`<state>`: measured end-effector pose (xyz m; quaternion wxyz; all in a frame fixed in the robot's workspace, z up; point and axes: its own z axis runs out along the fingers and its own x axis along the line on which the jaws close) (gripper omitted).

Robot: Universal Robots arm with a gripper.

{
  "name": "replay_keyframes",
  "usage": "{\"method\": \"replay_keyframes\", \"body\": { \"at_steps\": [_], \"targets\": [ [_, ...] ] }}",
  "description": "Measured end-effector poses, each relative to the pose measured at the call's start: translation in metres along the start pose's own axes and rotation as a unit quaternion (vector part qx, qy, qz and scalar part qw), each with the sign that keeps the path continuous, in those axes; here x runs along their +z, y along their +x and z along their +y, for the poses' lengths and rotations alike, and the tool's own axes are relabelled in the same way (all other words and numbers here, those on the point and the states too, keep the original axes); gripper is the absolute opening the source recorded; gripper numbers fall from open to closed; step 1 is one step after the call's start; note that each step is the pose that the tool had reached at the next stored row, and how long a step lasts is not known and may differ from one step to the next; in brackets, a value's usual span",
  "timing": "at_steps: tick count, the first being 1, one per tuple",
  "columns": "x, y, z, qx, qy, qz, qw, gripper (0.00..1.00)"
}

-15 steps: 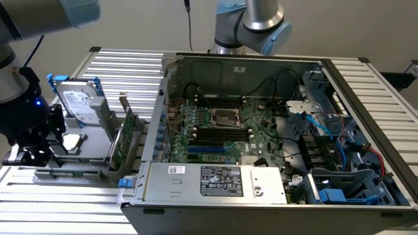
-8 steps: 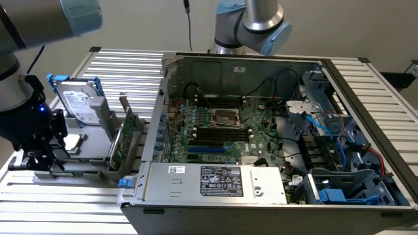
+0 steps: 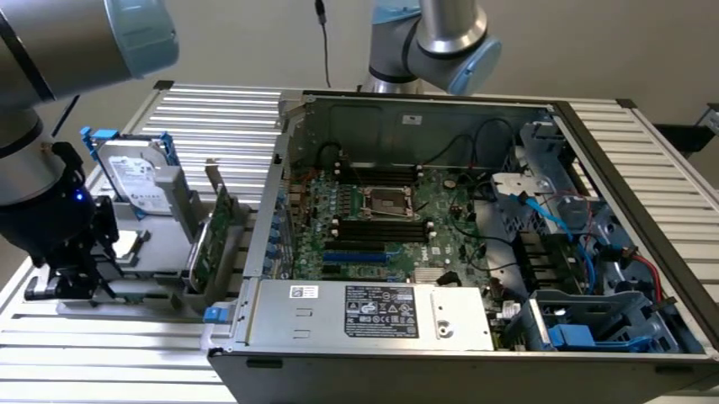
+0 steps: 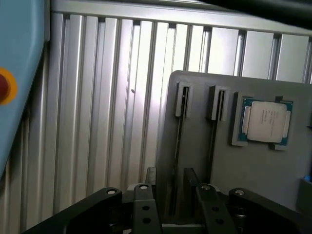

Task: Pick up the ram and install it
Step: 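Pick up the ram and move it above insertion slot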

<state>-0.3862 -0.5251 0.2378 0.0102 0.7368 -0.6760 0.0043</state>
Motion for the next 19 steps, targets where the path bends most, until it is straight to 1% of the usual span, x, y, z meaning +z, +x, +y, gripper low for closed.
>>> {"method": "replay_keyframes", "body": {
  "at_steps": [8,15,19],
  "targets": [
    [0.0144,-0.005,-0.0006,-0.009,0.0009,0.0002,1.0,0.36],
    [0.0271,-0.006,-0.0007,-0.011,0.0009,0.0015,0.9999,0.36],
    [0.0344,-0.006,-0.0006,-0.011,0.0009,0.0017,0.9999,0.36]
  ]
}}
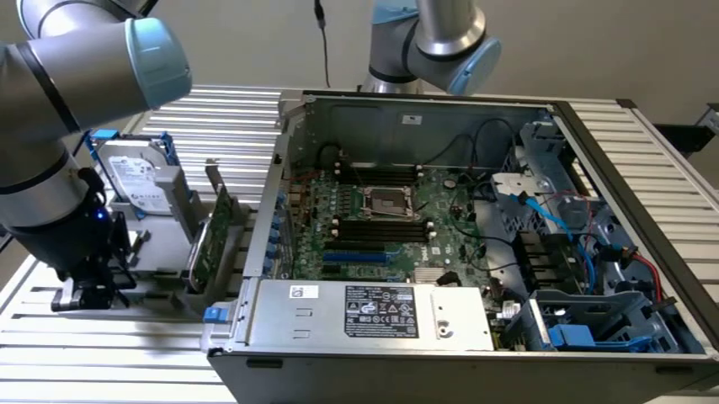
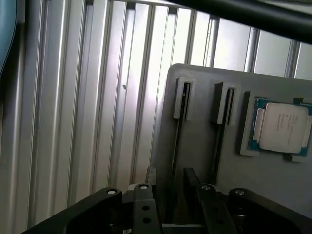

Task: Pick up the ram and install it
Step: 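Pick up the ram and move it above insertion slot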

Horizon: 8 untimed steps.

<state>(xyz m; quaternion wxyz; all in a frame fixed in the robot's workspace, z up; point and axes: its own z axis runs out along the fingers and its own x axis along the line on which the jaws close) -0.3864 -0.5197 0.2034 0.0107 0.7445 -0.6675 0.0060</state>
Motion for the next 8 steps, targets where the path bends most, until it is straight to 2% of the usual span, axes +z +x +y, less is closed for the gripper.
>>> {"method": "replay_keyframes", "body": {
  "at_steps": [4,8],
  "targets": [
    [0.0064,-0.0003,-0.0001,0.005,-0.0001,-0.0001,1.0,0.36],
    [0.0067,-0.0004,0.0,0.02,-0.0005,-0.0004,0.9998,0.36]
  ]
}}
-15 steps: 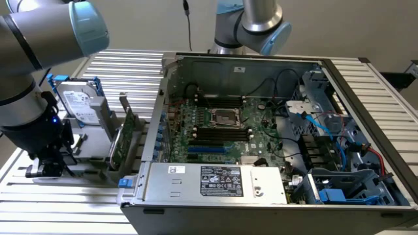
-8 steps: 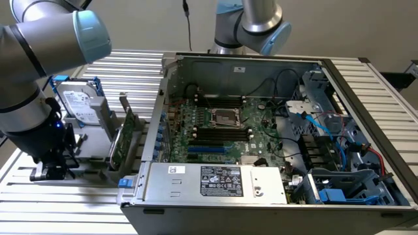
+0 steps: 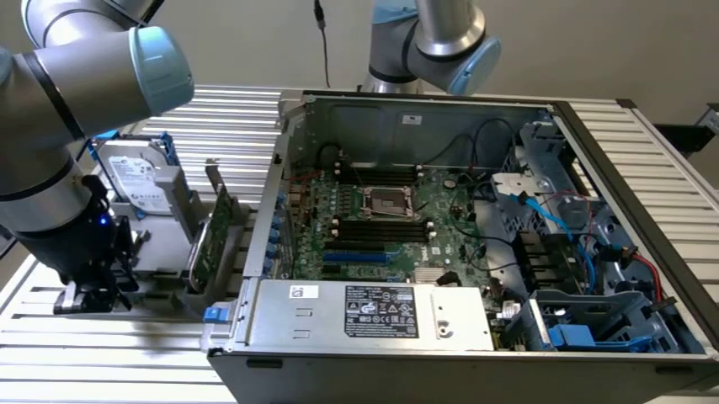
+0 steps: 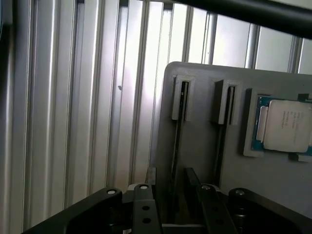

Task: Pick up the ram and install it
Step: 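Pick up the ram and move it above insertion slot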

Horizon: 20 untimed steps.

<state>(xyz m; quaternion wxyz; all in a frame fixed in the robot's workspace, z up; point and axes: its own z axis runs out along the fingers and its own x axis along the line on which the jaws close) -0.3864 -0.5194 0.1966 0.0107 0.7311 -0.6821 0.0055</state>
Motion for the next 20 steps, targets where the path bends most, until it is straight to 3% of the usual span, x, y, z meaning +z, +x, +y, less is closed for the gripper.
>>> {"method": "replay_keyframes", "body": {
  "at_steps": [2,6,20],
  "targets": [
    [0.0002,0.0,0.0,0.007,0.0001,-0.0015,1.0,0.36],
    [0.0002,-0.0001,0.0,0.015,0.0003,-0.0073,0.9999,0.36],
    [0.0004,-0.0002,0.0018,0.026,0.0001,-0.0081,0.9996,0.36]
  ]
}}
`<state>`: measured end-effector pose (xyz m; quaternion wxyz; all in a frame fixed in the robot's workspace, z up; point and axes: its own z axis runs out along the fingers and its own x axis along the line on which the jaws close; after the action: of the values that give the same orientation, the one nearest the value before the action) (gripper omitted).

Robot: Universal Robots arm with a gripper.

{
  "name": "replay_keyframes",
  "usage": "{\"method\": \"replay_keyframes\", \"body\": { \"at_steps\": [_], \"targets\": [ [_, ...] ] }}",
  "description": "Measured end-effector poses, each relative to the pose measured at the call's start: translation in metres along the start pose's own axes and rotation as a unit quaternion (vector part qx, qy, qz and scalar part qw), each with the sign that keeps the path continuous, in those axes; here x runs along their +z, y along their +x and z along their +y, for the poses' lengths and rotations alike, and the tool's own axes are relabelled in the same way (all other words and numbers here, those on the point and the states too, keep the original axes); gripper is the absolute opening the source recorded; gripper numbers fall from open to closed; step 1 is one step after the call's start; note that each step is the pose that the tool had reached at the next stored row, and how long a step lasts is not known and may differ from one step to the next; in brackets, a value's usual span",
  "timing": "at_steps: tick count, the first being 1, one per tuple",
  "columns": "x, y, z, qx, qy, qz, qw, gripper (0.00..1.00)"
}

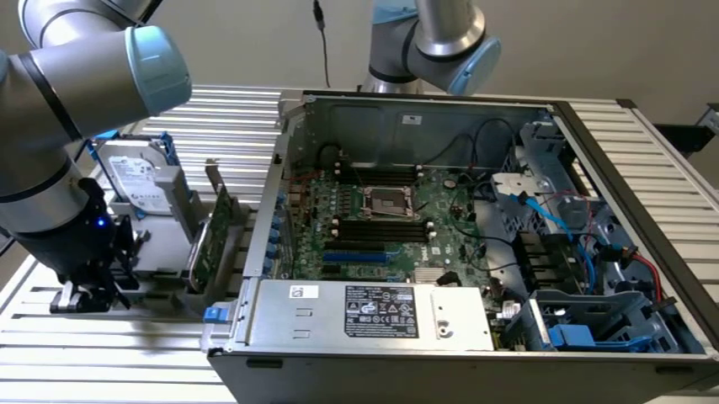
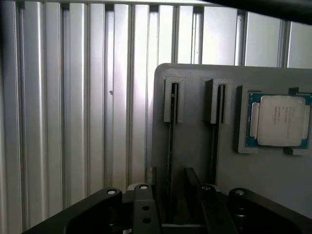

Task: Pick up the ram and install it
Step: 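Pick up the ram and move it above insertion slot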

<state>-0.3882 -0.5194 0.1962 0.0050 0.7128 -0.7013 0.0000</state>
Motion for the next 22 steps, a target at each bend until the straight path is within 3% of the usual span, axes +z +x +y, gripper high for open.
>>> {"method": "replay_keyframes", "body": {
  "at_steps": [3,4,6,7,11,12,22],
  "targets": [
    [0.0,0.0,0.0,0.001,0.0,0.0,1.0,0.34],
    [0.0,0.0,0.0,0.001,0.0,-0.0001,1.0,0.28],
    [0.0,0.0,0.0,0.001,0.0,0.0,1.0,0.28],
    [0.0,0.0,0.0,0.001,0.0,-0.0001,1.0,0.21],
    [0.0,0.0,0.0,0.001,0.0,-0.0001,1.0,0.19],
    [0.0,0.0,0.0,0.001,0.0,-0.0001,1.0,0.14],
    [-0.0001,0.0,0.0,0.001,0.0,0.0,1.0,0.14]
  ]
}}
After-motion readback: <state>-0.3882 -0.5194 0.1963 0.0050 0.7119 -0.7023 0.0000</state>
